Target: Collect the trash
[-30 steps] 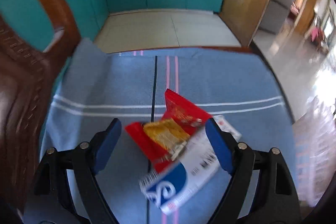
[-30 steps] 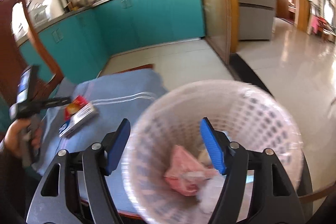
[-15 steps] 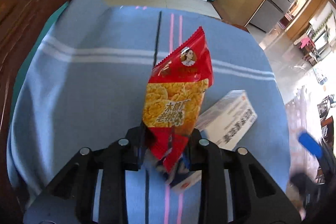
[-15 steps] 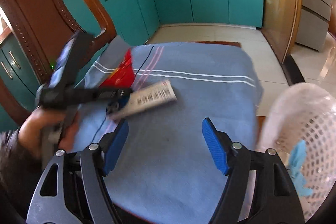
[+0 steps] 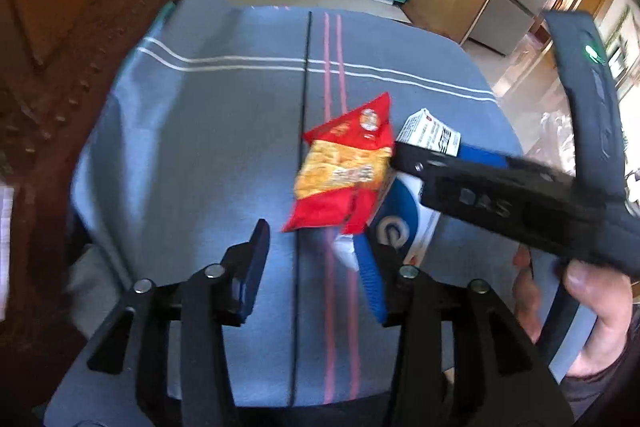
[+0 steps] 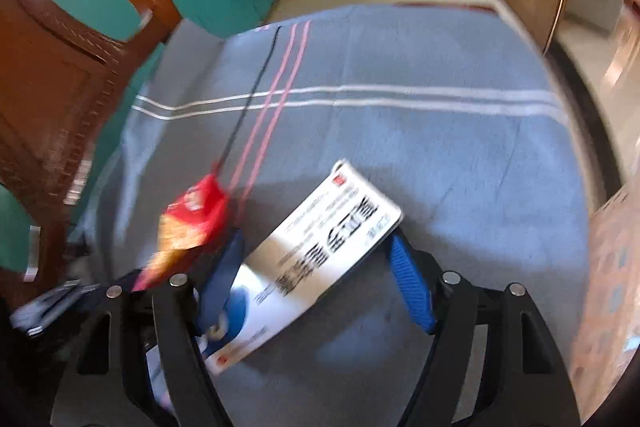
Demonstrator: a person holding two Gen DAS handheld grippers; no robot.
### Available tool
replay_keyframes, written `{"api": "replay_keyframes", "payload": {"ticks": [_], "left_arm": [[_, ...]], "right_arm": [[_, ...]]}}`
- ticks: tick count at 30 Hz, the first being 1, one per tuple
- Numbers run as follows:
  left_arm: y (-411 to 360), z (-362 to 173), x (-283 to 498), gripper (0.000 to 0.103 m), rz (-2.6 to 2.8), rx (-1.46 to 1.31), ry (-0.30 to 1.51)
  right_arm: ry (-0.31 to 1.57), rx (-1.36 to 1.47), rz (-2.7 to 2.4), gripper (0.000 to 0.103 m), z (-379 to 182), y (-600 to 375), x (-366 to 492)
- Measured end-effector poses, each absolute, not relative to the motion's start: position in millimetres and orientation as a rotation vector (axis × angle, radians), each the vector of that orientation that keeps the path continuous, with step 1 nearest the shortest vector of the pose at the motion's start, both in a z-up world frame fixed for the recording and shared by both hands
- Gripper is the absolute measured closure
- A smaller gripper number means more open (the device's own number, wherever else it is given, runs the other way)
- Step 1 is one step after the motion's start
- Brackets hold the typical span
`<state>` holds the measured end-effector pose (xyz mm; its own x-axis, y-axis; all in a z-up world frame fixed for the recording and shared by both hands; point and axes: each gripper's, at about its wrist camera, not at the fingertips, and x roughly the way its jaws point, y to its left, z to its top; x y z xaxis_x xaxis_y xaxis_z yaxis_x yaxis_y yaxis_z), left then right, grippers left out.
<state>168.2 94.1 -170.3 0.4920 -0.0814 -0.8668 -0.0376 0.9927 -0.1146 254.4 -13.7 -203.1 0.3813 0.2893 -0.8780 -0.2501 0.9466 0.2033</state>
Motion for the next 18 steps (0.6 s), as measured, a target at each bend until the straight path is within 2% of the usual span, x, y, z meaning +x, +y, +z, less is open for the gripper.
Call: {"api": "replay_keyframes", "payload": {"ticks": [1,3,8,10,15,18], "left_arm": [[95.0,-168.3,165.6,0.055,-0.012,-0.108,1.048],[100.0,-163.1,167.5,0.049,0.004,-0.099,1.035],[111.8,-159.5,161.8,0.048,0.025,-0.1,1.027],[115.1,-160.1,162.2,0.048,0.029,-0.106,1.027],[118.7,-158.7,165.3,0.039,0.02,-0.132,1.027],[117.3,-160.2,176.6,0.034,-0.004,-0.153,1.022]], "right_arm": [[1.115,0.007,0.34,0.032,-203.3,-8.3,255.4],[1.106,-0.022,0.344,0.041,-203.8,-5.6,256.8],[1.086,-0.097,0.419,0.051,-200.4,-1.6,253.7],[1.074,-0.169,0.45,0.053,-196.7,-2.0,249.5],[1.041,-0.376,0.485,0.053,-190.5,-5.0,237.1],[1.069,-0.366,0.484,0.048,-192.2,-13.5,236.7]]}}
